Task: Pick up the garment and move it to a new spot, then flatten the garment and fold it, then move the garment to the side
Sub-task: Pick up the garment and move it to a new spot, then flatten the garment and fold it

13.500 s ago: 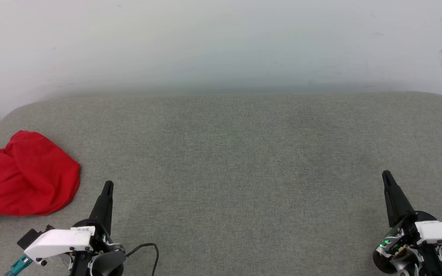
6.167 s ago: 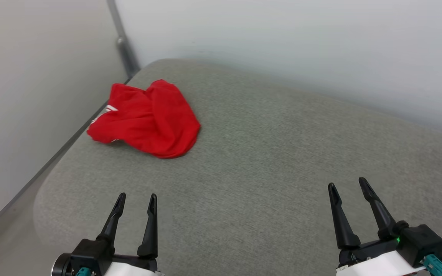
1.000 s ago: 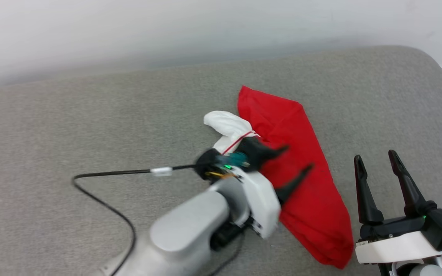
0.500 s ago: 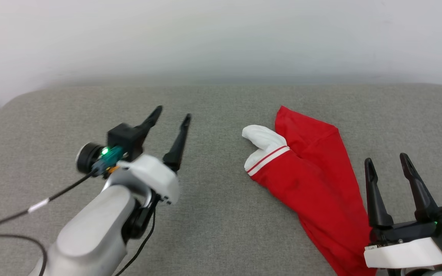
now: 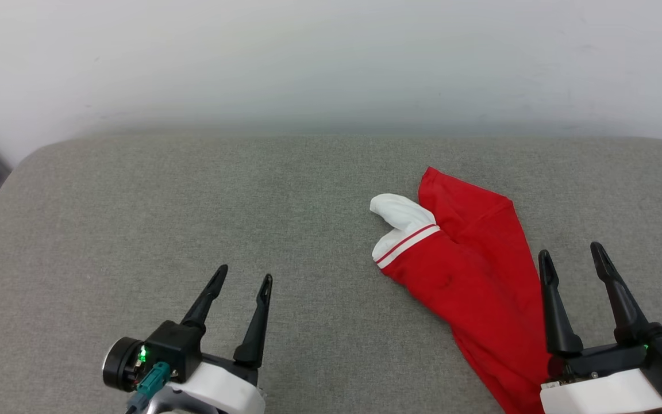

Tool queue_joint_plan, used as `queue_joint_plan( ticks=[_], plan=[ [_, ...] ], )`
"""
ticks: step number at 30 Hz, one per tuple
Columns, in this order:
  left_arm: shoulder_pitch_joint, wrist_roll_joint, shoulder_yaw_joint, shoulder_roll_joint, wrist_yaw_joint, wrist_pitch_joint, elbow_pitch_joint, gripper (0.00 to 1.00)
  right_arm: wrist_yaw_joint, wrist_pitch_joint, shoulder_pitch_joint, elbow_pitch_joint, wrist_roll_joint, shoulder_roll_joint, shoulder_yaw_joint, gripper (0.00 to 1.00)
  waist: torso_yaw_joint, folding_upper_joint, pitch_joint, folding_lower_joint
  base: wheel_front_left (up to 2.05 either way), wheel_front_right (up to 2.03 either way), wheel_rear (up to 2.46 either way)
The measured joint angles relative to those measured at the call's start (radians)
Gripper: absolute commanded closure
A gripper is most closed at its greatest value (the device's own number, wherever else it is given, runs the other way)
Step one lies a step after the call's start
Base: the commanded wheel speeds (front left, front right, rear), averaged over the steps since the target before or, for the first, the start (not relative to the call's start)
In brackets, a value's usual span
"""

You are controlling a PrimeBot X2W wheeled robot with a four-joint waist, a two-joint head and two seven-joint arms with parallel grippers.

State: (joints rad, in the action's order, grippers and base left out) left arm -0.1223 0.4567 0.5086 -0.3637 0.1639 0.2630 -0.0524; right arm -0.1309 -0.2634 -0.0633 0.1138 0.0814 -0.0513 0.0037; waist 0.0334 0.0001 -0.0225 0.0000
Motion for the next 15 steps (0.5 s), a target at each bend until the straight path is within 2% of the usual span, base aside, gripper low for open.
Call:
queue_joint_plan(
  ticks=[4,15],
  plan=[
    [0.048,-0.042,-0.081,0.044,-0.017,0.000,0.023,0.00,0.000,0.000,-0.004,-0.001,0.005,0.000,0.002,0.00,-0.002,0.0000,0.005,0.0000,0.00,0.00,0.00],
    [0.098,-0.136,-0.196,0.144,-0.122,0.000,0.027,0.00,0.000,0.000,-0.006,-0.001,0.005,0.000,0.002,0.00,-0.008,0.0000,0.008,0.0000,0.00,0.00,0.00]
  ],
)
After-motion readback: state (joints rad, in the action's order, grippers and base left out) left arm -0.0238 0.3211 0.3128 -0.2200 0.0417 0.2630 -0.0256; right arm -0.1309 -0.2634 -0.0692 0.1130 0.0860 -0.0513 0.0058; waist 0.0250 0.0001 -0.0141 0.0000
